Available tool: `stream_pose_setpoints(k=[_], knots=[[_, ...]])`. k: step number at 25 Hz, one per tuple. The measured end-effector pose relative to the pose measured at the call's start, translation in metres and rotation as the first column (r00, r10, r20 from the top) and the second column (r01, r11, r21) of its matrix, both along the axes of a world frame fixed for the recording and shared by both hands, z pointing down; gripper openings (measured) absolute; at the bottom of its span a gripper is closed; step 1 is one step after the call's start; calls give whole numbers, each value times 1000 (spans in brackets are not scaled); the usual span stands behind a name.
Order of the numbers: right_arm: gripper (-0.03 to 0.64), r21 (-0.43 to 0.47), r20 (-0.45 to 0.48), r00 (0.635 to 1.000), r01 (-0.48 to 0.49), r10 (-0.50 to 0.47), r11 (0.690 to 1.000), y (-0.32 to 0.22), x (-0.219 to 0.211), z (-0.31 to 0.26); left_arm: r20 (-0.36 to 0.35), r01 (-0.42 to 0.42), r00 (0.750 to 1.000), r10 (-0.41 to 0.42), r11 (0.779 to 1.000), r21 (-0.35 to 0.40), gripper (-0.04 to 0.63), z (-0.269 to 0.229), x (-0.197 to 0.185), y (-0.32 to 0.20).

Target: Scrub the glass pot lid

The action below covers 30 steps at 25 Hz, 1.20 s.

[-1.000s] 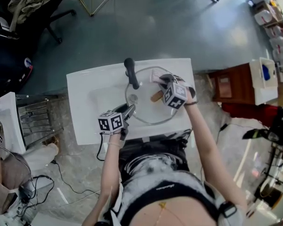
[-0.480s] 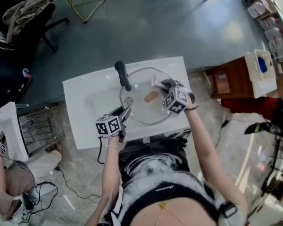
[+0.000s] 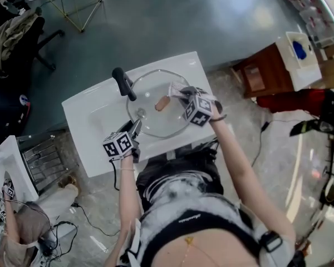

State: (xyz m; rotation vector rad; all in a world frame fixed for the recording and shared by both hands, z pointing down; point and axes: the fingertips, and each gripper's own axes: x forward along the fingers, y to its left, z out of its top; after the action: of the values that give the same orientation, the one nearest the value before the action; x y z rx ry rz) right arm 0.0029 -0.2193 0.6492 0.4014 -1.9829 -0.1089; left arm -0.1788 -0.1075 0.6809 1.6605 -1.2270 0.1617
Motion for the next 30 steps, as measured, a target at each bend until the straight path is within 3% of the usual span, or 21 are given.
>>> stream_pose_setpoints(k=[5, 16, 30], knots=[[81, -5, 7, 1000, -9, 9, 1000, 14, 10, 1, 79, -20, 997, 21, 1000, -10, 186, -4, 1, 5], [81, 0, -40, 999, 19, -19, 1000, 32, 19, 1, 130, -12, 992, 10, 1000, 18, 186, -20, 12, 16], [83, -103, -6, 1000, 23, -24, 994, 72, 8, -2, 173, -179, 971, 163, 981, 78, 186, -38, 76, 8]])
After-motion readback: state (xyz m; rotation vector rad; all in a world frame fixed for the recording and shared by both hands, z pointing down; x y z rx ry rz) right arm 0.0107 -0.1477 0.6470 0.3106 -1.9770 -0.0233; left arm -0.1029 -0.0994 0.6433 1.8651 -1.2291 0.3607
